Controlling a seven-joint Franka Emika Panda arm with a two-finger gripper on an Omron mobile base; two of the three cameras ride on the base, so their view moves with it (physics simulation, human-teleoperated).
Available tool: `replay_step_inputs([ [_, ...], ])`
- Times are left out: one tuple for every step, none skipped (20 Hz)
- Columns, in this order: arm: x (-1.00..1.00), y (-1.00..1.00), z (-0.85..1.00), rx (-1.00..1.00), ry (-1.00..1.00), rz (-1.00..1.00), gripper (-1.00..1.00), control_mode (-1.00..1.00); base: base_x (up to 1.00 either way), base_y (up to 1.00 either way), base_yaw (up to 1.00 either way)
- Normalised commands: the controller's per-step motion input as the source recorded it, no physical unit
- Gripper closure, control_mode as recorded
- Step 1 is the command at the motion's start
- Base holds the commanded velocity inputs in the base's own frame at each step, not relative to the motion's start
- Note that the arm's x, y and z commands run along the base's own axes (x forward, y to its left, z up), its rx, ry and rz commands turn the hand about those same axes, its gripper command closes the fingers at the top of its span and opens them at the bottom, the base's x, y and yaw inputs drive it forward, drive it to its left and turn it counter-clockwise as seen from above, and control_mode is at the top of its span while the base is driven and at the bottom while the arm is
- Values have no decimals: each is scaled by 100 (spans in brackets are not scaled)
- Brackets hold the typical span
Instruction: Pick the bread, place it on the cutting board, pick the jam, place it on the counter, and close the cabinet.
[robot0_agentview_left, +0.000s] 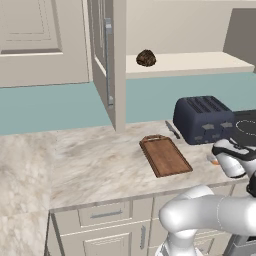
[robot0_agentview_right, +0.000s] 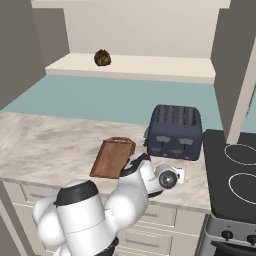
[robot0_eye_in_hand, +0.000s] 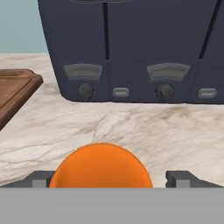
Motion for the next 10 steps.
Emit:
replay_step_inputs([
  [-11,2,0,0,0,0,-100,-100,0,0,0],
  [-6,4,0,0,0,0,-100,-100,0,0,0],
  [-9,9,0,0,0,2,-100,-100,0,0,0],
  [-9,7,0,0,0,2,-100,-100,0,0,0],
  [-9,7,0,0,0,2,-100,-100,0,0,0],
  [-6,8,0,0,0,1,-100,-100,0,0,0],
  [-4,8,2,0,0,1,-100,-100,0,0,0],
  [0,9,6,0,0,1,-100,-100,0,0,0],
  [0,9,10,0,0,1,-100,-100,0,0,0],
  [0,7,14,0,0,3,-100,-100,0,0,0],
])
